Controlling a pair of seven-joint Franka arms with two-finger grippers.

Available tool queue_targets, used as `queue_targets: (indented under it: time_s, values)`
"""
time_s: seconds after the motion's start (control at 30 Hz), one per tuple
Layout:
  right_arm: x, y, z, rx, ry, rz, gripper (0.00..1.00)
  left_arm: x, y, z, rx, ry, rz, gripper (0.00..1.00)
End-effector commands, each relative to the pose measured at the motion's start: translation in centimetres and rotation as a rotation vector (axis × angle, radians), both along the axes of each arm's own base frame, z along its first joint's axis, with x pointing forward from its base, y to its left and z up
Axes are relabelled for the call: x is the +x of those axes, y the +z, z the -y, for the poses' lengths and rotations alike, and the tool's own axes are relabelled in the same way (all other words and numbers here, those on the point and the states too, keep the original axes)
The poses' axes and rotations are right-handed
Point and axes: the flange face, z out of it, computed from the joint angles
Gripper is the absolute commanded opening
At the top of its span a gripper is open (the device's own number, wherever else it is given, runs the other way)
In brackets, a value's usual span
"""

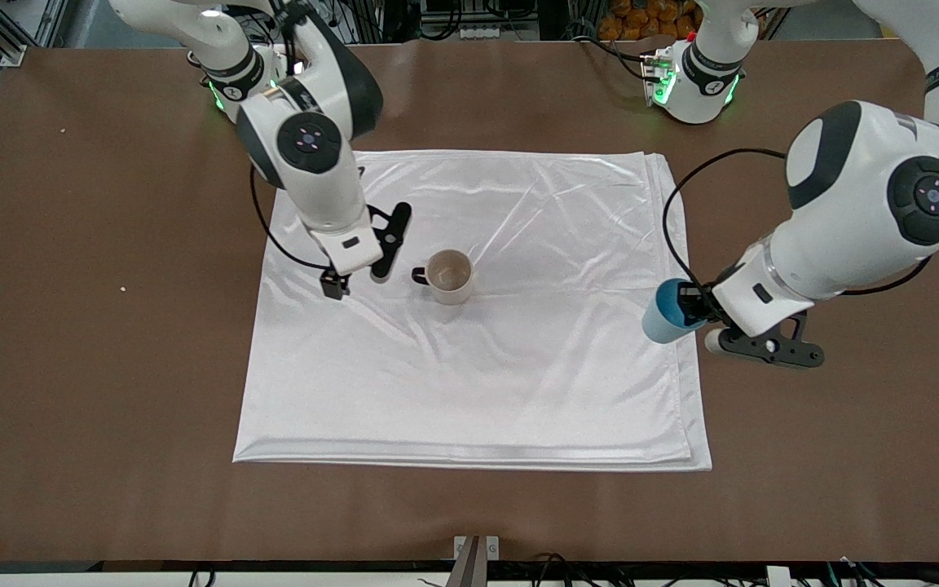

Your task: Place blue cup into white mug on cloth

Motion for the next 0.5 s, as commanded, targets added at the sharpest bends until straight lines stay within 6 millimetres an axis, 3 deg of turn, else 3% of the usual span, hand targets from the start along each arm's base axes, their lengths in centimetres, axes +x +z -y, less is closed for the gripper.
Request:
queue_targets:
  time_s: [0.0, 0.2, 0.33, 0.47]
  values:
    - [-0.4, 6.1, 5.3, 0.006, -0.043, 0.026, 1.0, -2.2, 1.3, 4.0, -0.03, 0.02, -0.029, 0.0]
    - [-0.9, 11.8, 11.0, 0.01, -0.141, 0.047, 1.0, -4.7, 1.1, 9.7, -0.024, -0.027, -0.039, 0.0]
    - [-0.7, 14.2, 15.2, 0.017, -0.208, 0.07, 1.0, -6.8, 0.1, 13.8, -0.014, -0.088, -0.055, 0.0]
    - [-0.8, 16.1, 18.9, 0.017, -0.277, 0.078, 1.0, -7.5, -1.7, 16.1, -0.012, -0.076, -0.081, 0.0]
